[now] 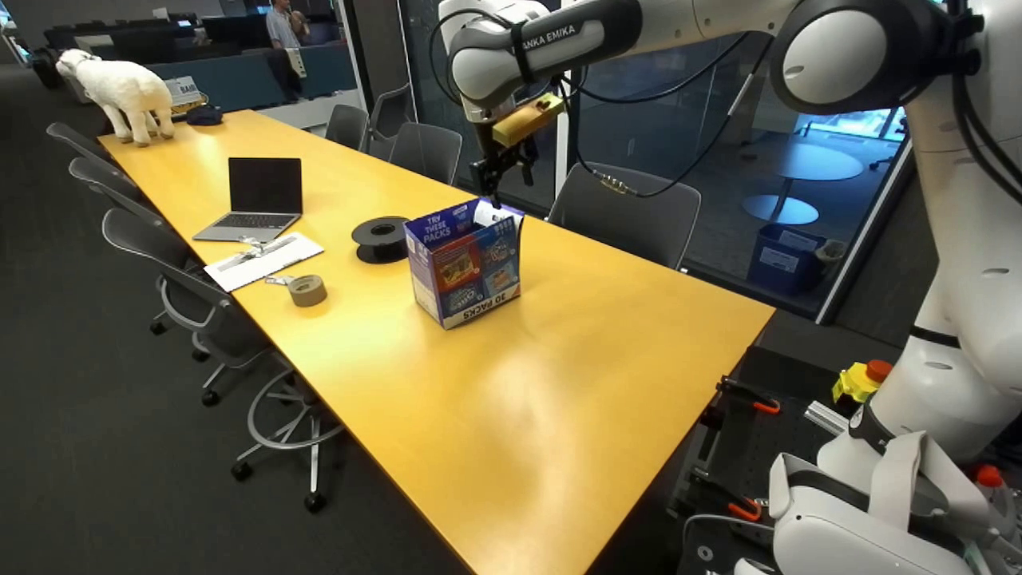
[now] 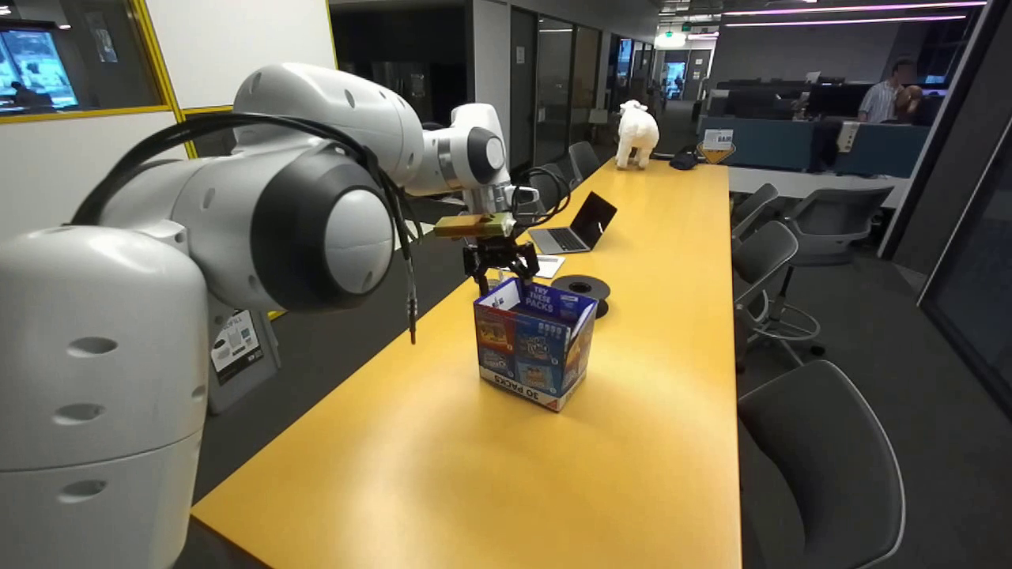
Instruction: Put the white ropes inside the blue box
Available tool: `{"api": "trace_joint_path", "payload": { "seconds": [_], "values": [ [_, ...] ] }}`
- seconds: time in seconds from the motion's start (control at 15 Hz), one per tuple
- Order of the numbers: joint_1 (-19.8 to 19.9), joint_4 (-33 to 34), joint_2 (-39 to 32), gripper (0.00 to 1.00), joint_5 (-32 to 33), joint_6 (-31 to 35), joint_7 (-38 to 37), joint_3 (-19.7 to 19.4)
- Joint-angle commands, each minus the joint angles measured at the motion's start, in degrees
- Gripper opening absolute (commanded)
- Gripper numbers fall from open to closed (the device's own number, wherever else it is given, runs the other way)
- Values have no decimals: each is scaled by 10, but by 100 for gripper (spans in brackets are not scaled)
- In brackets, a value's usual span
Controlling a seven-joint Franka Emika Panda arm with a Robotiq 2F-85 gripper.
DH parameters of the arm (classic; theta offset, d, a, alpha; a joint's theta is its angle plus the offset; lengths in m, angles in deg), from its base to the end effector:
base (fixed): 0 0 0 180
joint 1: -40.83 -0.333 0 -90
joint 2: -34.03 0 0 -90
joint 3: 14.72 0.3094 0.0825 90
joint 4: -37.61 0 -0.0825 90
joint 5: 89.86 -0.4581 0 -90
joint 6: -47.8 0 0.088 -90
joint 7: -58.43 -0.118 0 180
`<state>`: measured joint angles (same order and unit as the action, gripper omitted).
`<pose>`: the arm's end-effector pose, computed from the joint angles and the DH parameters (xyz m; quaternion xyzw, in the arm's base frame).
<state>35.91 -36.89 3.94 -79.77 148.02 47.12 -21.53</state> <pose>0.7692 -0.0265 0.4042 0.9887 -0.0887 -0.0264 0.1183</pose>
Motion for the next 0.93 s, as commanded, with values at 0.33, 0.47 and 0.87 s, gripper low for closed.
{"api": "trace_joint_path", "payload": {
  "seconds": [0.33,0.47,0.87],
  "values": [
    [22,-278,178,100,-23,125,58,47],
    [21,-335,228,100,-17,112,47,46],
    [25,-513,406,100,-6,121,30,50]
  ]
}}
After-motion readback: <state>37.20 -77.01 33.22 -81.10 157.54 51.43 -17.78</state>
